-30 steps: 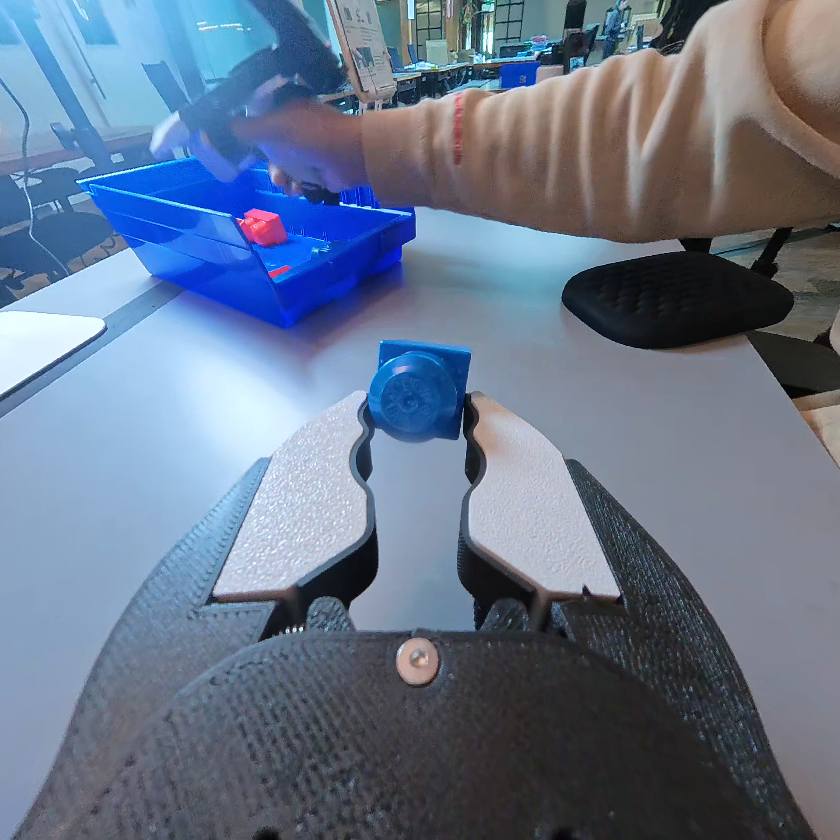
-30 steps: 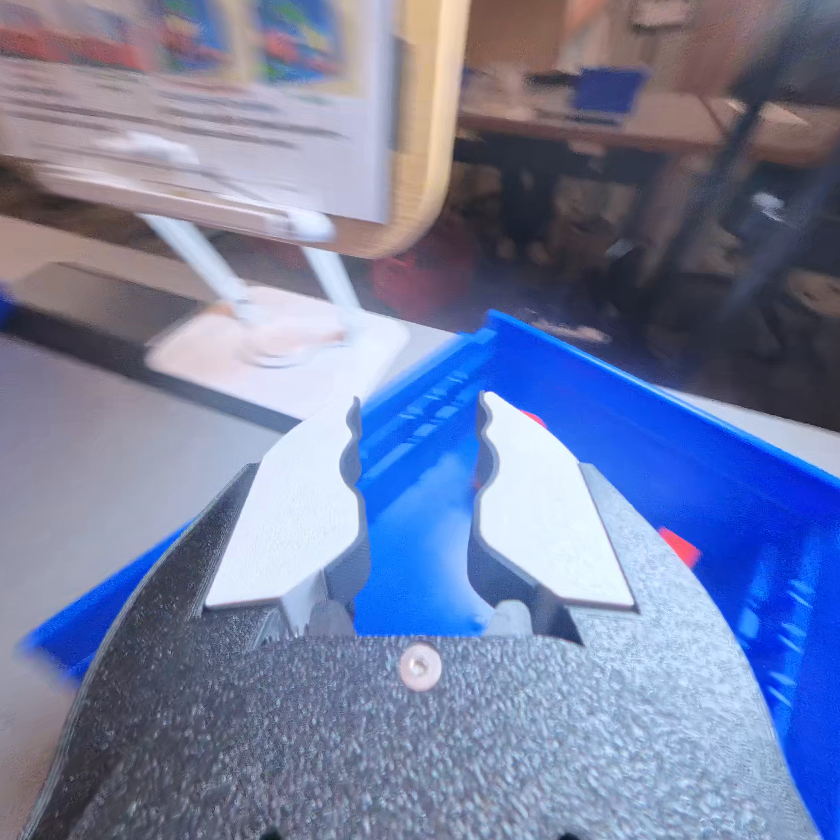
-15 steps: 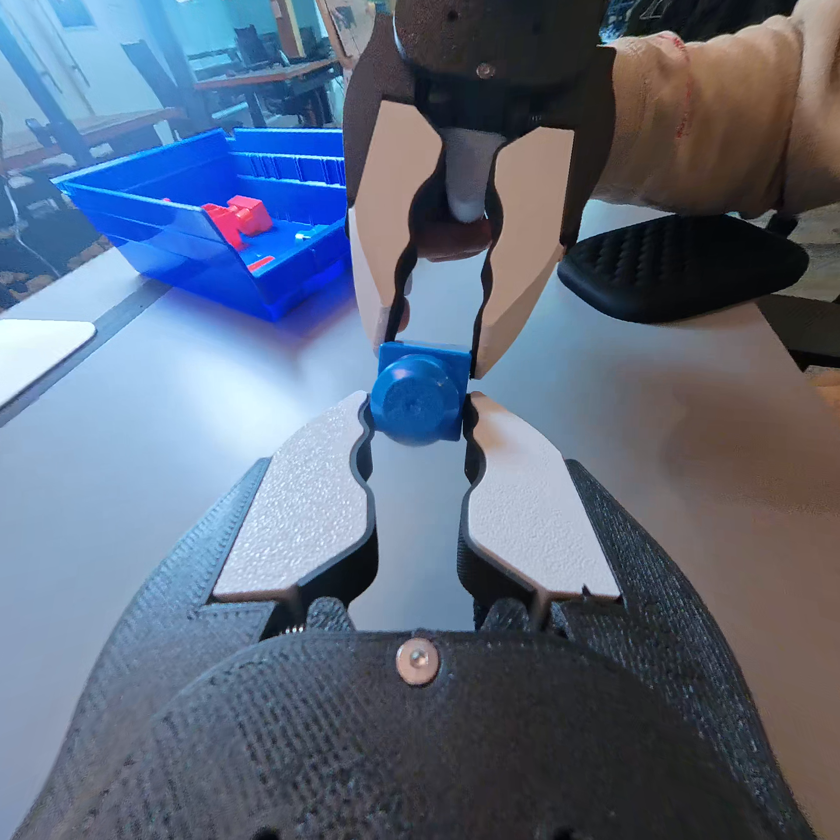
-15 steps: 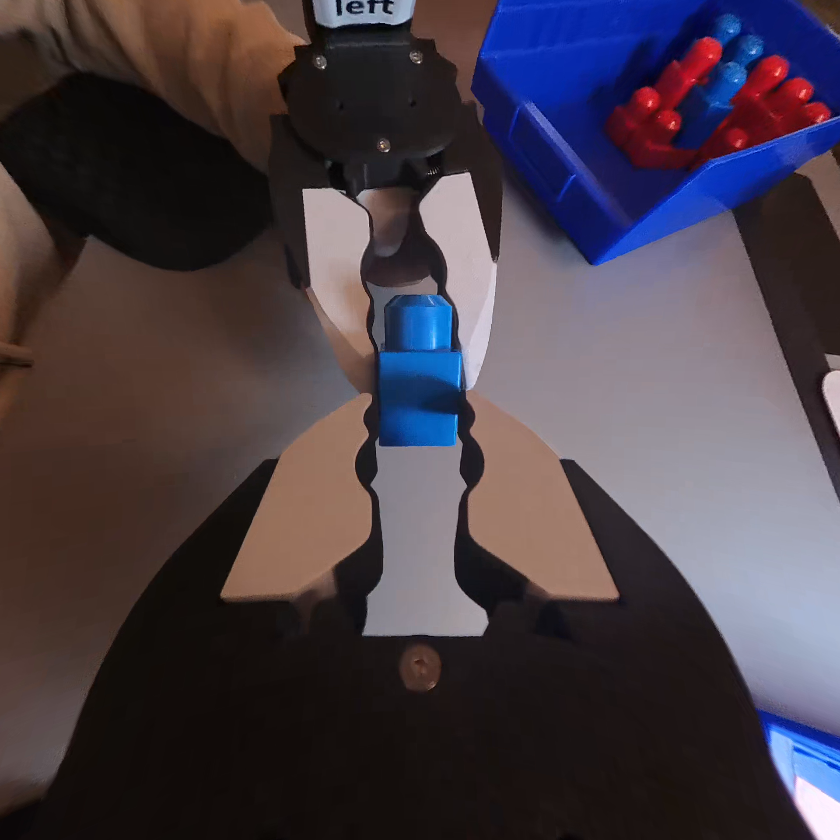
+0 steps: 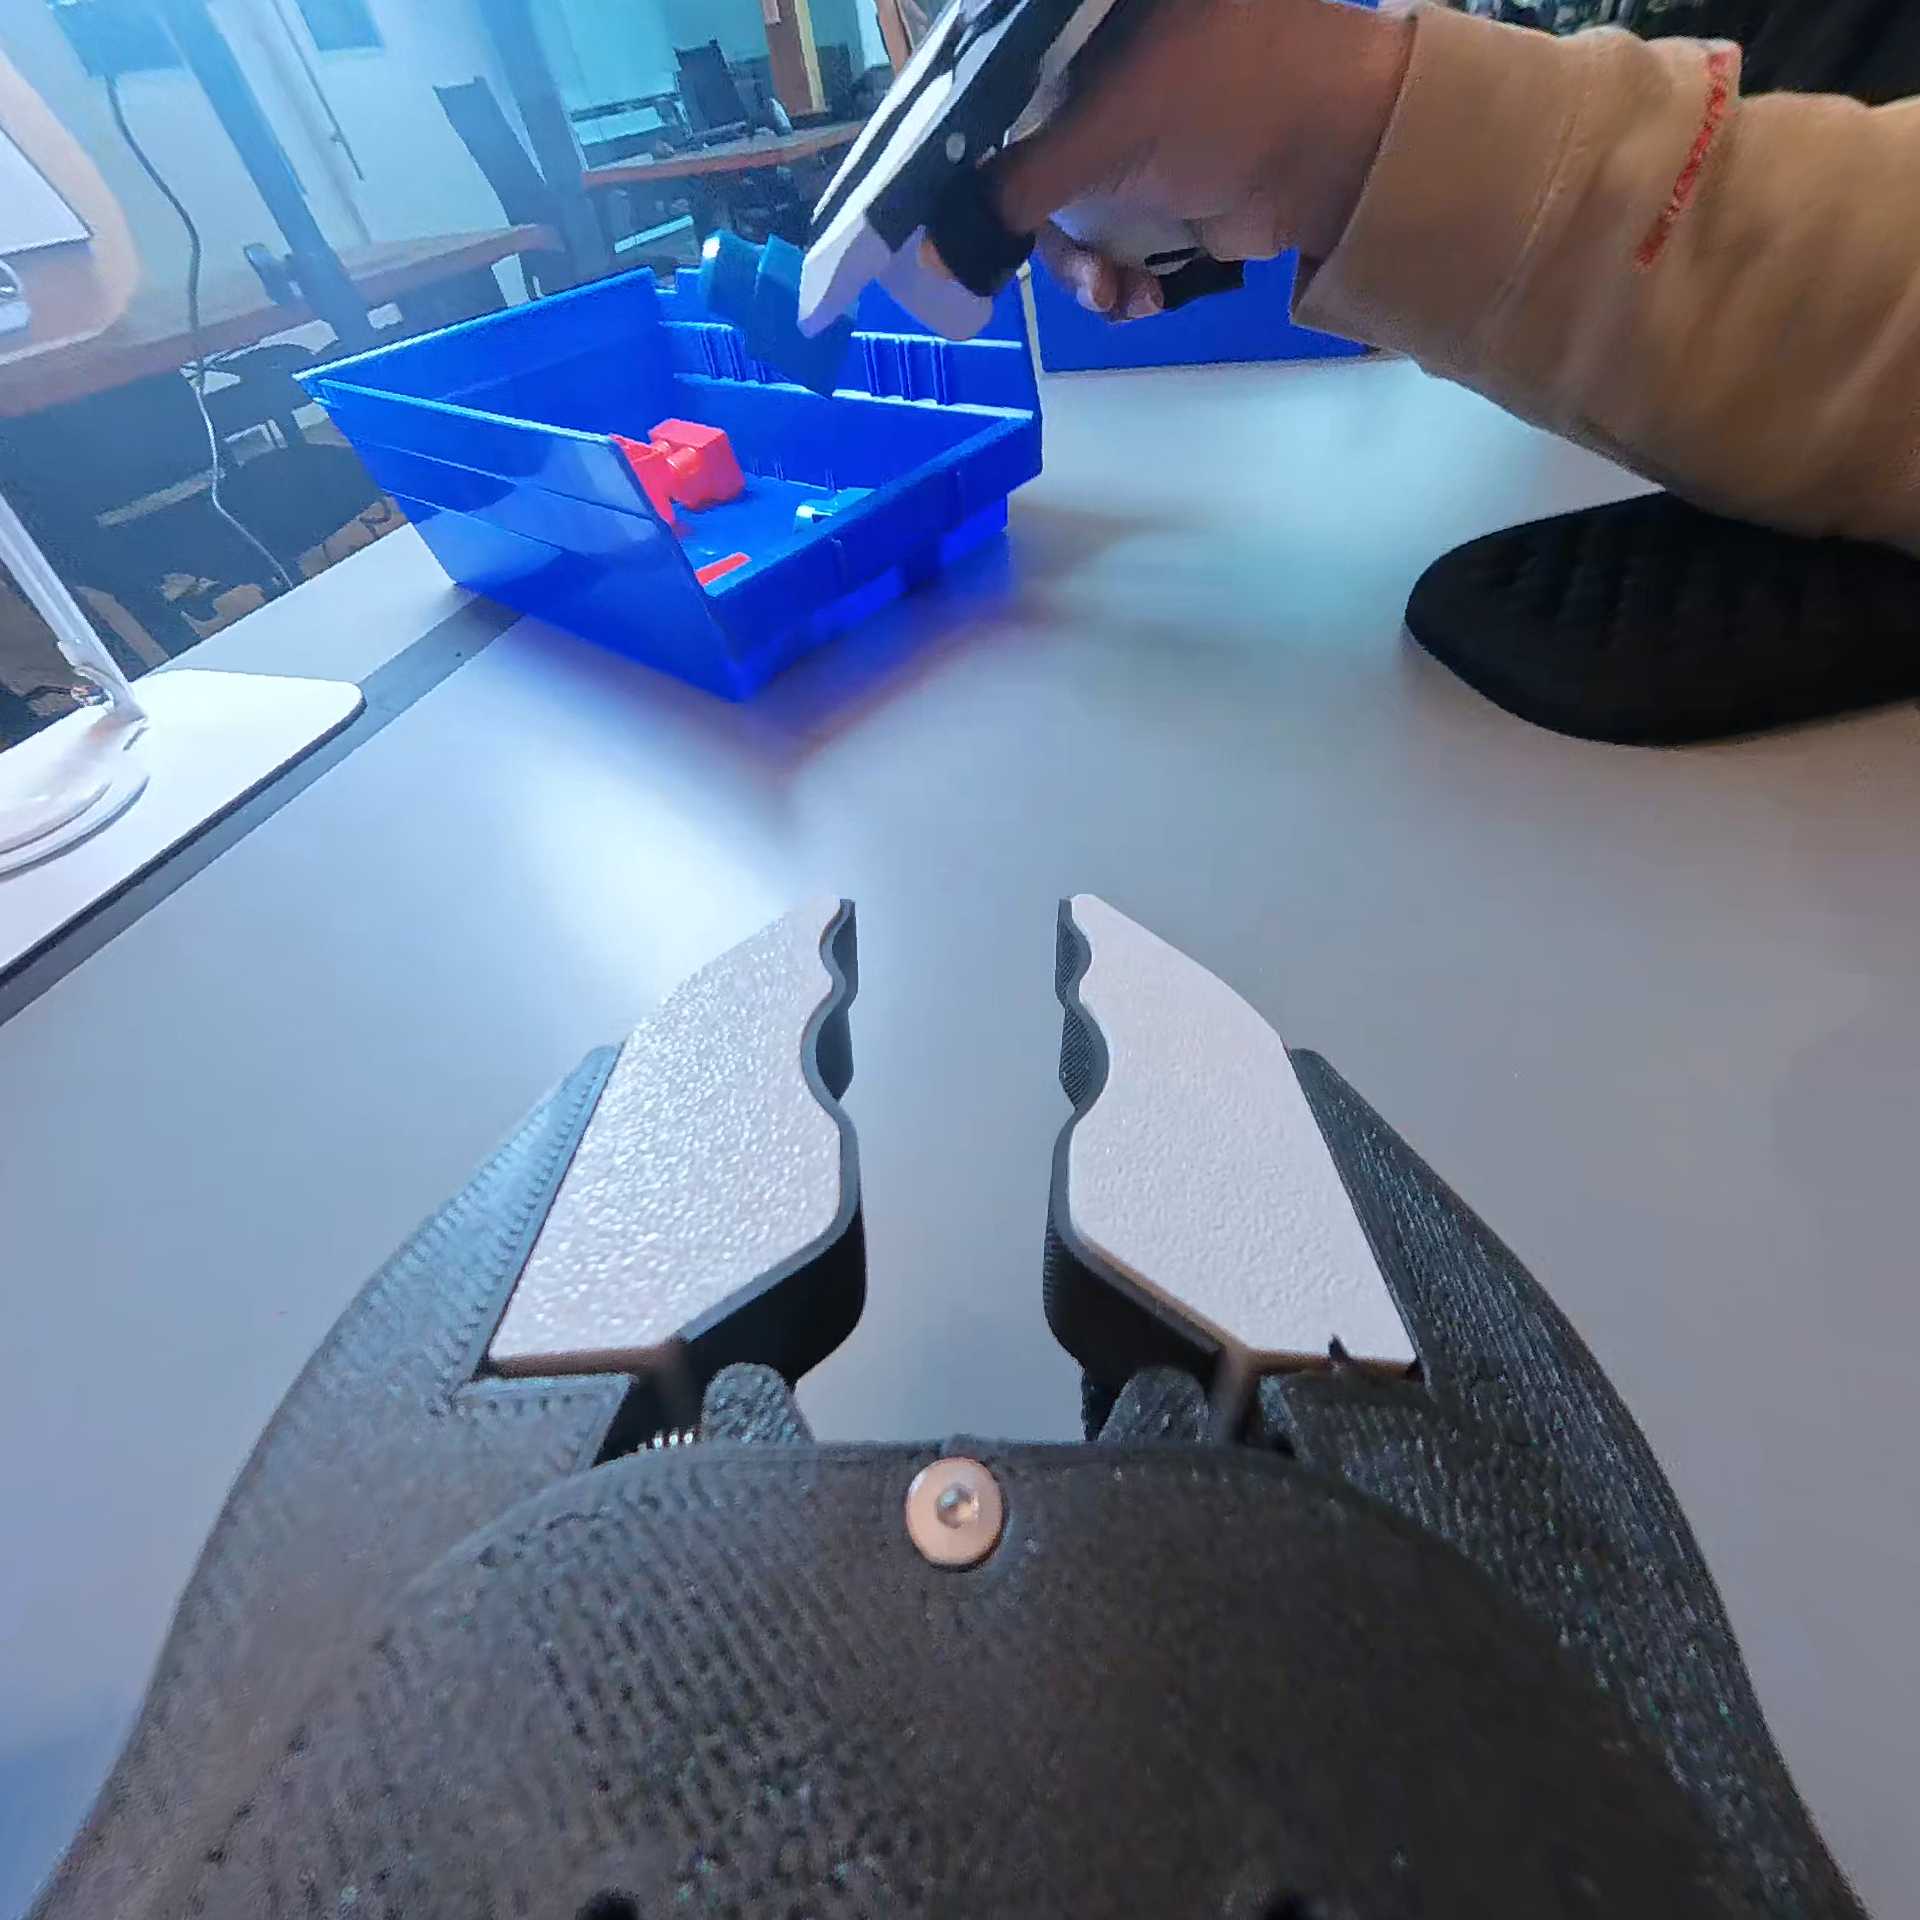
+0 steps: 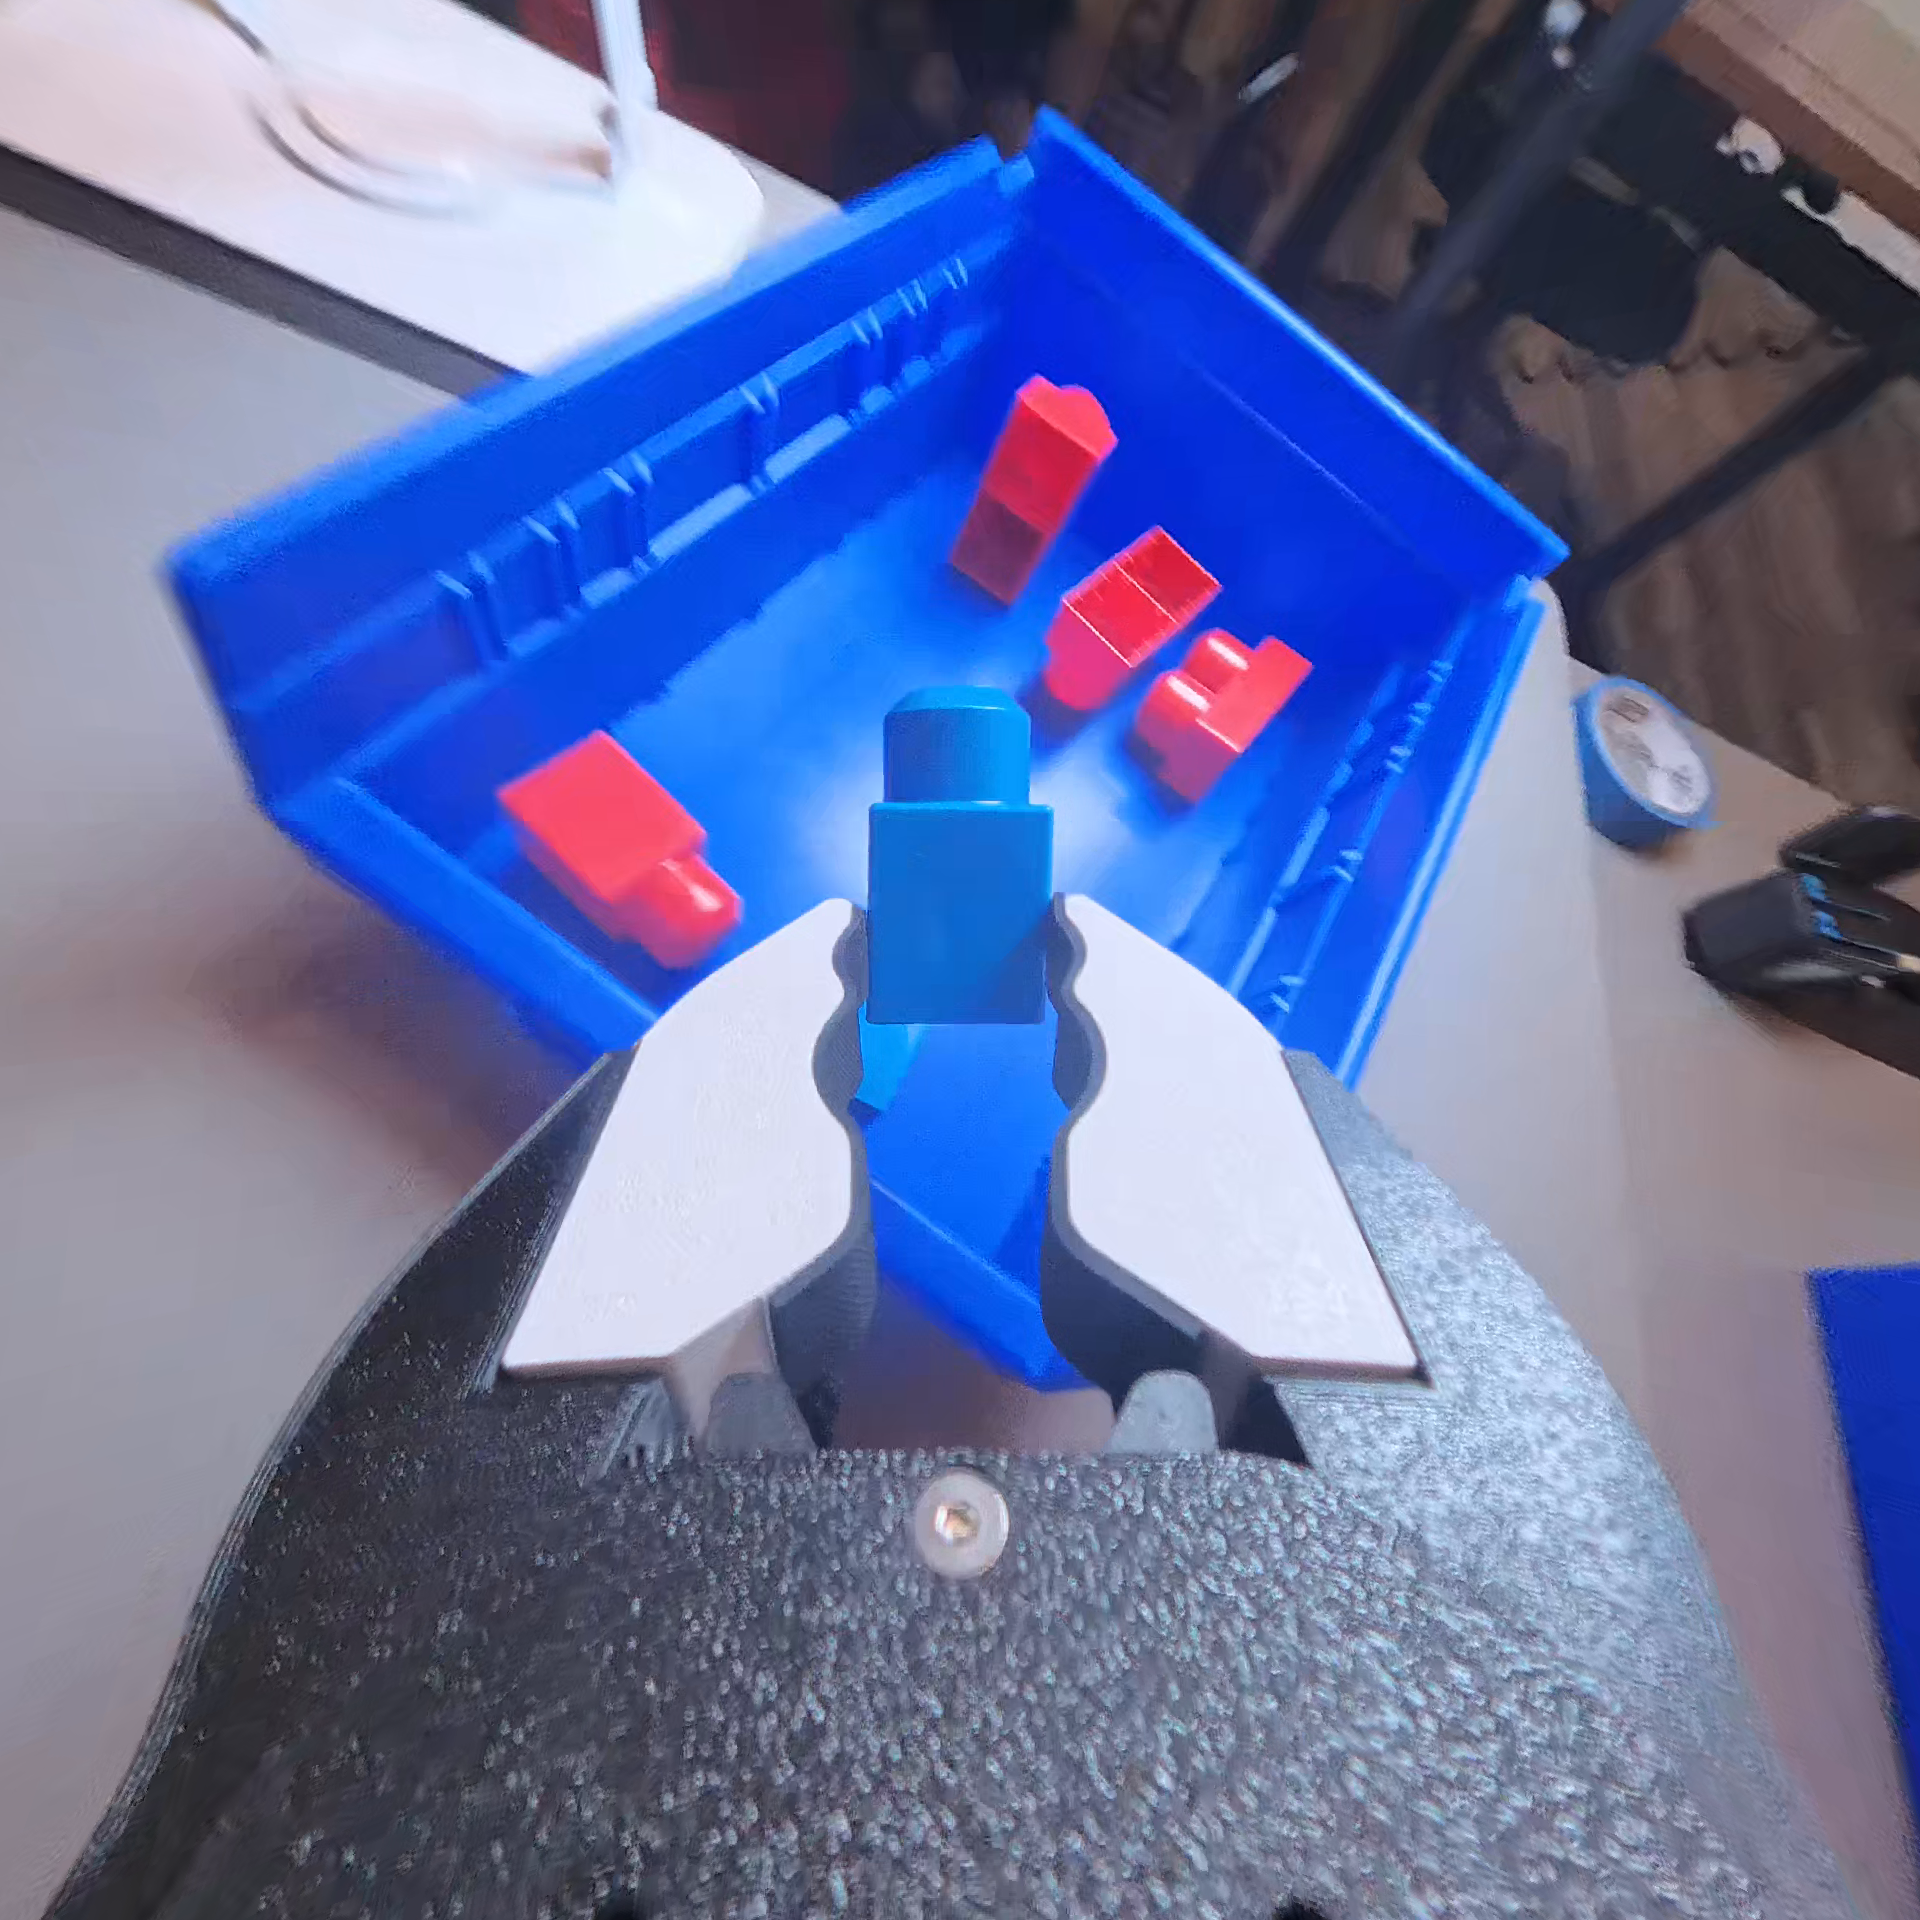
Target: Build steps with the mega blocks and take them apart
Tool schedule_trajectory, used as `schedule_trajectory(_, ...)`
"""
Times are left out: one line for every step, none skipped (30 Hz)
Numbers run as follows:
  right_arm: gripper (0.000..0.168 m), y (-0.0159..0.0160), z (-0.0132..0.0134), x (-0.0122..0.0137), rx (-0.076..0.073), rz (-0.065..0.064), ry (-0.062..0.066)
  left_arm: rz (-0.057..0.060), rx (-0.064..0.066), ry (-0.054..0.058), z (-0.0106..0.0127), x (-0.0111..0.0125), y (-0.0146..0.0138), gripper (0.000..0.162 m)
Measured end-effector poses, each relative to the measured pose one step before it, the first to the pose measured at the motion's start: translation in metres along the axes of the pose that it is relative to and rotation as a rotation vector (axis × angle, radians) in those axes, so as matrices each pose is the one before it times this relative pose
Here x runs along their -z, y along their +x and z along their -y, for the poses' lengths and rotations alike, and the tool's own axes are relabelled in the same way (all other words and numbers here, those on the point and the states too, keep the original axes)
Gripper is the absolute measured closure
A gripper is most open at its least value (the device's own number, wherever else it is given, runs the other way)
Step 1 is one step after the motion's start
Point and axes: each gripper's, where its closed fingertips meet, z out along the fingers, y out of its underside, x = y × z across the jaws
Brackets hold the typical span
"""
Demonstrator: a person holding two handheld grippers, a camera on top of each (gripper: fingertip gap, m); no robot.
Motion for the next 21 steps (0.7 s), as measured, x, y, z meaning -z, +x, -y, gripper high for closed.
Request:
schedule_trajectory(0.135,0.00619,-0.00962,-0.00454,0.0331,-0.0523,-0.0415,-0.0004,-0.0096,-0.006,-0.00118,-0.00078,0.00096,0.125)
schedule_trajectory(0.135,0.00371,-0.00789,-0.00372,0.0316,-0.0424,-0.0352,-0.0005,-0.0039,-0.0046,-0.0009,-0.0005,0.00042,0.125)
schedule_trajectory(0.135,0.0023,-0.00587,-0.00267,0.0251,-0.0328,-0.0268,-0.0002,0.0,-0.0024,-0.00049,0.00001,-0.00011,0.125)
schedule_trajectory(0.135,0.00188,-0.0039,-0.00159,0.024,-0.0296,-0.0167,0.0006,0.0022,0.0009,0.00004,0.00028,-0.0005,0.125)
schedule_trajectory(0.135,0.00166,-0.0031,-0.00065,0.0278,-0.029,-0.0168,0.0014,0.0035,0.0023,0.0003,0.00044,-0.00092,0.125)
schedule_trajectory(0.135,0.00036,-0.00421,-0.00065,0.0316,-0.0211,-0.0267,0.0,0.0044,0.0012,0.00003,0.00025,-0.00063,0.125)
schedule_trajectory(0.135,-0.00094,-0.00408,-0.0011,0.0284,-0.013,-0.0268,-0.001,0.0041,0.0004,-0.00013,0.0002,-0.00046,0.125)
schedule_trajectory(0.135,-0.00113,-0.00131,-0.00078,0.0169,-0.0092,-0.0056,-0.0007,0.0026,0.0002,-0.00022,-0.00011,-0.00028,0.125)
schedule_trajectory(0.136,-0.00165,0.00076,0.00015,0.0063,0.0012,0.0106,-0.0012,0.0005,-0.0009,-0.00032,-0.00013,-0.00018,0.125)
schedule_trajectory(0.136,-0.00176,0.00105,0.0011,-0.0013,0.0119,0.0116,0.0002,-0.0006,-0.0013,-0.00045,-0.0001,-0.0002,0.125)
schedule_trajectory(0.135,-0.00104,0.002,0.00207,-0.0074,0.014,0.0151,0.0009,0.0004,0.0004,-0.00018,-0.00004,-0.00034,0.125)
schedule_trajectory(0.134,-0.00031,0.00277,0.00329,-0.0096,0.0132,0.0174,0.0014,0.002,0.0003,0.00003,0.00016,-0.00052,0.125)
schedule_trajectory(0.133,-0.00009,0.00344,0.00425,-0.0099,0.014,0.0205,0.0037,0.0022,0.0003,0.00009,0.00018,-0.00117,0.125)
schedule_trajectory(0.133,-0.00069,0.00493,0.00513,-0.0115,0.0165,0.0299,0.0044,0.0023,0.0013,0.0001,0.00043,-0.00146,0.125)
schedule_trajectory(0.133,-0.00199,0.00643,0.00608,-0.0114,0.0217,0.0406,0.0055,0.0042,0.0019,0.00009,0.00048,-0.00203,0.125)
schedule_trajectory(0.133,-0.00344,0.00728,0.00674,-0.0109,0.0268,0.0462,0.0065,0.0064,0.0011,-0.00019,0.00064,-0.00246,0.125)
schedule_trajectory(0.132,-0.00497,0.00779,0.00695,-0.0106,0.0329,0.0503,0.007,0.0058,-0.0008,-0.00031,0.00095,-0.00292,0.125)
schedule_trajectory(0.132,-0.0075,0.00836,0.00705,-0.0085,0.0443,0.054,0.0142,0.0023,-0.0019,0.00005,0.00141,-0.00435,0.125)
schedule_trajectory(0.132,-0.0091,0.00809,0.00677,-0.0128,0.0503,0.0517,0.0269,-0.0039,-0.0014,0.00059,0.00248,-0.00695,0.125)
schedule_trajectory(0.132,-0.00936,0.00766,0.00605,-0.0201,0.0502,0.0485,0.0337,-0.0078,0.0021,0.00184,0.00353,-0.00886,0.124)
schedule_trajectory(0.132,-0.00998,0.00771,0.00498,-0.0248,0.054,0.0492,0.0411,-0.0072,0.0037,0.00269,0.0047,-0.0115,0.124)
